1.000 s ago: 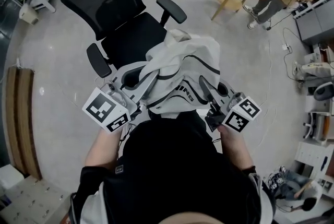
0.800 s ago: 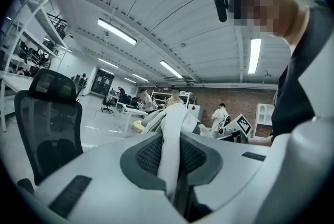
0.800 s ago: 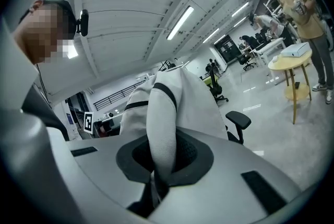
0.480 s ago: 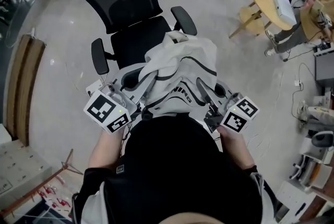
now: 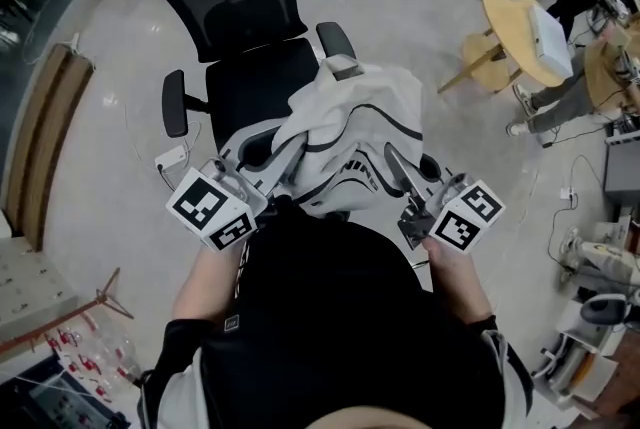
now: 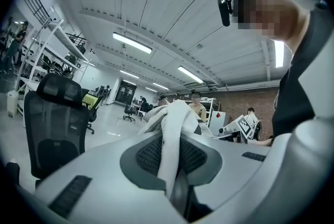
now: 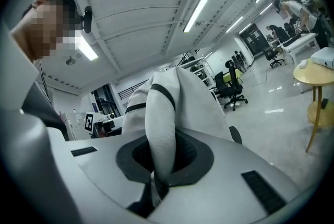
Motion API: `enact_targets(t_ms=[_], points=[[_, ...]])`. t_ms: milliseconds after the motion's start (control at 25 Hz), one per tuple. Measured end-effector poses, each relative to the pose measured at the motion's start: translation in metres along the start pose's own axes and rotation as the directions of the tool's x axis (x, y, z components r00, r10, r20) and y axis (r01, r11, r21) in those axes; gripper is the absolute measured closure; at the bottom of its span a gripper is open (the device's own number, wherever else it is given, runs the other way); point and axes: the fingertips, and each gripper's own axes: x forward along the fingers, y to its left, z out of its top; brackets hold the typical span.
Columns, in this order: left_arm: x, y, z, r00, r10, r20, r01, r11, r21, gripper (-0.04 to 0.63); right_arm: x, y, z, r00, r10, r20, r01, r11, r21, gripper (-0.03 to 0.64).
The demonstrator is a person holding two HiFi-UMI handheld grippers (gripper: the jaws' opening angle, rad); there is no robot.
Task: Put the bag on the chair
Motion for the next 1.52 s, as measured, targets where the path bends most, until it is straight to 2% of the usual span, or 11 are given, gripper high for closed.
enact_targets(t_ms=[160,360,560,720,800,1080,1320,1440,1520], points=[[0.011,-0.003,-0.01,1.0,-0.006,-0.026,0.005,1.0,-0.03,0.54,-0.003,-0.014,-0.002,1.0,-0.009,-0.014,0.009,1.0,0.026,0.583],[0.022,0.019,-0.018,0.999,0.02,-0.04,-0.023,0.998,-0.065,0.54,0.015,-0.032,-0.006,0.998,-0.002,-0.059,0.005,0.998,0.061,0.583],[0.013,0.066,-0.011,0.997,0.076,-0.015,-0.077,0.993,-0.089,0.54,0.062,-0.035,-0.003,0.992,0.036,-0.118,-0.027,0.997,0.074,0.583],[-0.011,0.139,0.005,0.99,0.137,0.04,-0.132,0.984,-0.119,0.54,0.142,-0.033,0.01,0.981,0.074,-0.18,-0.069,0.997,0.038,0.583],[-0.019,0.161,0.012,0.986,0.159,0.058,-0.152,0.982,-0.112,0.54,0.167,-0.031,0.015,0.977,0.1,-0.191,-0.094,0.995,0.038,0.583],[-0.033,0.155,0.03,0.966,0.238,0.096,-0.232,0.97,-0.073,0.54,0.181,-0.026,0.03,0.967,0.162,-0.197,-0.159,0.987,0.032,0.583],[-0.053,0.221,0.04,0.929,0.355,0.108,-0.345,0.933,-0.105,0.54,0.266,-0.034,0.04,0.927,0.245,-0.284,-0.244,0.969,0.039,0.583],[-0.057,0.237,0.036,0.902,0.419,0.1,-0.407,0.906,-0.121,0.54,0.287,-0.039,0.036,0.901,0.287,-0.327,-0.284,0.957,0.057,0.583],[-0.054,0.245,0.028,0.877,0.471,0.099,-0.457,0.879,-0.134,0.54,0.297,-0.049,0.031,0.876,0.322,-0.36,-0.32,0.945,0.066,0.583]])
